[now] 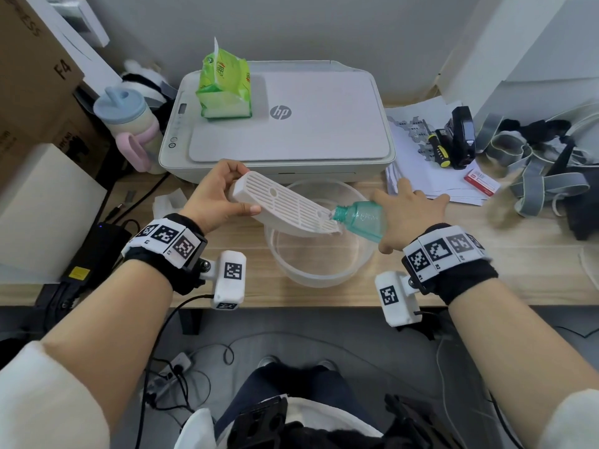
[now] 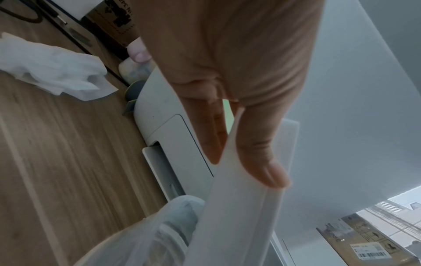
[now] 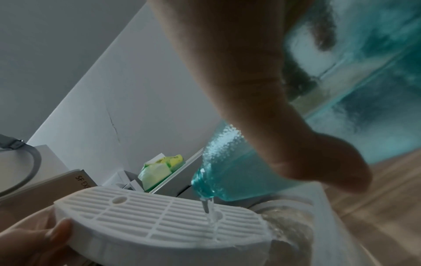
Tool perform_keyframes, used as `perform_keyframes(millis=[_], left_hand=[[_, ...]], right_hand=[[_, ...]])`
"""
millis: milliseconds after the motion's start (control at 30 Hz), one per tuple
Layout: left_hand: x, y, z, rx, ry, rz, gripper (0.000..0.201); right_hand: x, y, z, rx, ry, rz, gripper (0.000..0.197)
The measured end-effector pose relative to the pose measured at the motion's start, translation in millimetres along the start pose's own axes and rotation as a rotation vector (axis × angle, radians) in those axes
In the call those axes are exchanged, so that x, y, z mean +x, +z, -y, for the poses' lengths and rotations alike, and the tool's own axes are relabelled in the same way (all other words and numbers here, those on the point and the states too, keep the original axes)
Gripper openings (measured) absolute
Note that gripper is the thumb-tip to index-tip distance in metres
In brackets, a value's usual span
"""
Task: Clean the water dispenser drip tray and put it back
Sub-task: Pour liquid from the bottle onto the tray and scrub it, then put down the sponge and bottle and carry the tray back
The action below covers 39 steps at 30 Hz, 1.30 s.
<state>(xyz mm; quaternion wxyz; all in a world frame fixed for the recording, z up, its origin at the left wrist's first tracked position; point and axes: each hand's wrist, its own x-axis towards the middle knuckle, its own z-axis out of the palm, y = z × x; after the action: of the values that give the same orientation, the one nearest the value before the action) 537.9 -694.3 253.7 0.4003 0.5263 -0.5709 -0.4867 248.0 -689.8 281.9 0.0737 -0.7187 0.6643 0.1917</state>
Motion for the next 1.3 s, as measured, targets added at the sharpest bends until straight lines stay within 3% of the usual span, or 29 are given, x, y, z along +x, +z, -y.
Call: perform_keyframes(millis=[167,333,633,833,1067,1300], left_hand=[[0.3,-1.3,-3.3,-0.023,0.005,-0.027,0.056],[-4.8,-3.0,-16.5,-0.014,0.002,-0.029,0.056],[6.8,28.6,-87.5,0.669,0.166,0.203,0.061],[7.4,52.5,-110.5,0.821,0.219,0.297,0.056],[9.3,78.8,-120.0,0.938,0.223,0.335,0.057],[7.5,100.8,-135.7,1.065,0.281,0.442,0.054]], right_hand=[[-0.9,-1.2,-1.2,0.075,-0.019,-0.012,0.083],[1.8,0.1,-3.2,0.376,-0.027,-0.038,0.092],[7.0,14.5,-23.6,0.902,0.07,-0.249,0.095],[12.8,42.4,-43.2,1.098,0.237,-0.356,0.092],[20.3,85.4,-57.7,1.321,0.437,-0.334,0.078],[25.3,110.1,-56.3,1.392,0.492,-0.43,0.085]])
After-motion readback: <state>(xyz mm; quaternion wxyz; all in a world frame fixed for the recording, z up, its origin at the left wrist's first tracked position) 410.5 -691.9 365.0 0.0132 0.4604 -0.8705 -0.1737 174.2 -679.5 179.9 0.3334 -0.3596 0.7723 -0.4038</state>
